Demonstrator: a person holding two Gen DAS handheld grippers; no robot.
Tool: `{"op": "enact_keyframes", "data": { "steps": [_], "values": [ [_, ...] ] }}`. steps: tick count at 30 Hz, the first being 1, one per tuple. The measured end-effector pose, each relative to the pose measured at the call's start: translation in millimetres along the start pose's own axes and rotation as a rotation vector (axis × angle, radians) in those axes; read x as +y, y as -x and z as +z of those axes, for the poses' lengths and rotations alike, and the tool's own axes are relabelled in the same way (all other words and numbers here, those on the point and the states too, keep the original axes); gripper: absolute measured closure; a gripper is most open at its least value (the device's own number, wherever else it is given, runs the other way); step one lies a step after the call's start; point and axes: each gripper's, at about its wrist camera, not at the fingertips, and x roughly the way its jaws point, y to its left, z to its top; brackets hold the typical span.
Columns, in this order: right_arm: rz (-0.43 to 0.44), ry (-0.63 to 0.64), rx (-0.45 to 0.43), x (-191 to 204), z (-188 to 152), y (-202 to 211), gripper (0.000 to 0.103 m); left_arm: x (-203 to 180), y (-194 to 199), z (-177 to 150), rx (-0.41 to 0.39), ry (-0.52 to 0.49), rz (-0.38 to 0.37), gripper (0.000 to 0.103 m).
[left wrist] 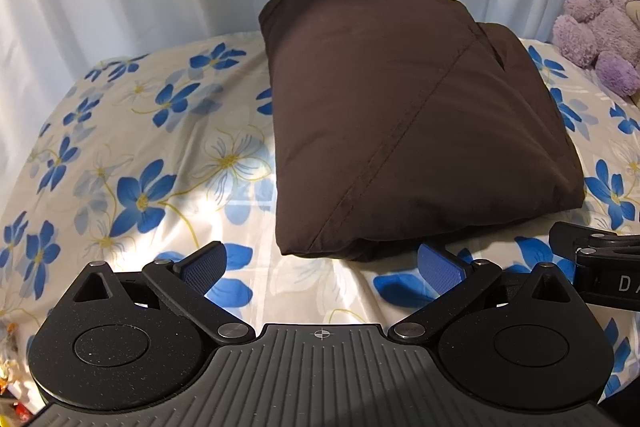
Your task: Fold large clothes
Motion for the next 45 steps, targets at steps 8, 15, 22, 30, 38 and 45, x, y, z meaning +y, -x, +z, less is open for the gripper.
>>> {"op": "enact_keyframes", "data": {
  "steps": [8, 15, 22, 30, 38, 45],
  "values": [
    [0.003, 0.006, 0.002, -0.7, -0.2, 0.0, 0.001, -1.4, 1.2, -0.6, 0.004, 0.002, 0.002, 0.000],
    [0.002, 0.011, 0.003, -0.2, -0.7, 0.1, 0.001, -2.2, 2.4, -0.8, 0.005, -0.004, 0.000, 0.000],
    [0.004, 0.008, 0.000, -1.5, -0.3, 1.0, 0.001, -1.5, 3.1, -0.5, 0.005, -0.003, -0.003, 0.000],
    [0.005, 0.012, 0.000, -1.3, 0.1, 2.2, 0.001, -1.3, 3.5, -0.4, 0.006, -0.005, -0.005, 0.000],
    [0.001, 0.012, -0.003, -1.5, 0.1, 3.6, 0.001, -4.1, 3.4, -0.2, 0.008, -0.009, -0.012, 0.000],
    [0.003, 0.018, -0.007, -2.2, 1.4, 5.2, 0.001, -5.0, 3.2, 0.9, 0.005, -0.011, -0.008, 0.000]
  ]
}}
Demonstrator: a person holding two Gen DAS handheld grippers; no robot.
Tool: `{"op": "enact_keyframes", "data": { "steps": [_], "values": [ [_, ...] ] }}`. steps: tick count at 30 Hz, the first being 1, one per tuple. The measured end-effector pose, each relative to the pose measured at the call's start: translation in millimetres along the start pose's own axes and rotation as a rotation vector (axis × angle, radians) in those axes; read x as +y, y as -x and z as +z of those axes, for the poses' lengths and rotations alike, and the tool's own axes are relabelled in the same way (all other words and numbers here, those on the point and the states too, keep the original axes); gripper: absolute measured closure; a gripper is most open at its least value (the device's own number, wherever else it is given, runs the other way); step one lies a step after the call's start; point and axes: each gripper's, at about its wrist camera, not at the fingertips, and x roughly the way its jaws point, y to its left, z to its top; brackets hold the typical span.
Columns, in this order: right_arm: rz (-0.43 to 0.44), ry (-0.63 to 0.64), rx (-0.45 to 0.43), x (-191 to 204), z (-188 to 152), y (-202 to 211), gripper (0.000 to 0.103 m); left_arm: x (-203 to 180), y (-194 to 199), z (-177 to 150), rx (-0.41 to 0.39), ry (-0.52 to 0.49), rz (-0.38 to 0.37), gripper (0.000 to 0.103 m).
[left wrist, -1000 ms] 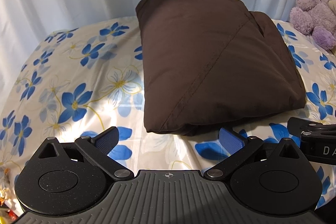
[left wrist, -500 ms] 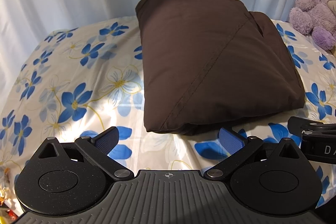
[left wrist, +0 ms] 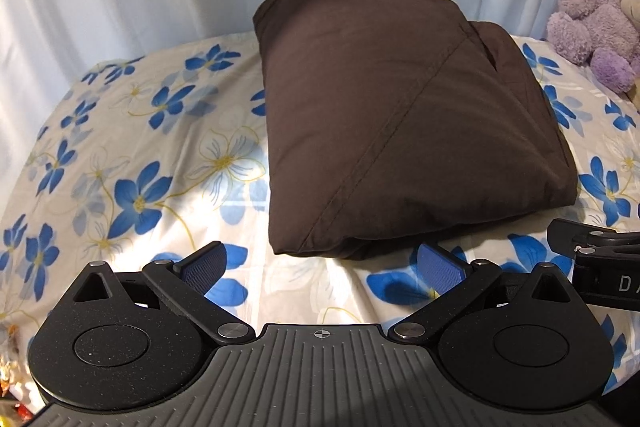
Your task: Fold large clothes
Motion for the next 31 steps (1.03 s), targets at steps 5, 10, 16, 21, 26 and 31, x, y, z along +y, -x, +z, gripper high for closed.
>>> {"op": "enact_keyframes", "data": {
  "steps": [5, 10, 16, 21, 26, 31],
  "values": [
    [0.002, -0.002, 0.001, 0.0, 0.0, -0.1, 0.001, -0.6, -0.5, 0.5, 0.004, 0.002, -0.008, 0.000],
    [0.001, -0.003, 0.002, 0.5, -0.4, -0.9, 0.001, -1.8, -1.4, 0.6, 0.006, 0.003, -0.018, 0.000],
    [0.000, -0.002, 0.001, 0.5, -0.5, -1.0, 0.001, -3.2, -2.9, 0.0, 0.000, -0.001, -0.015, 0.000],
    [-0.001, -0.007, -0.001, -0.8, 0.0, -2.7, 0.001, -6.0, -1.2, -0.1, -0.020, -0.020, -0.023, 0.000],
    [-0.004, -0.013, -0.001, -2.7, 2.0, -3.6, 0.001, -7.8, -5.0, 2.0, -0.006, -0.030, -0.012, 0.000],
    [-0.006, -0.016, 0.002, -4.2, 3.2, -5.9, 0.001, -8.1, -7.5, 2.9, 0.002, -0.029, -0.010, 0.000]
  ]
}}
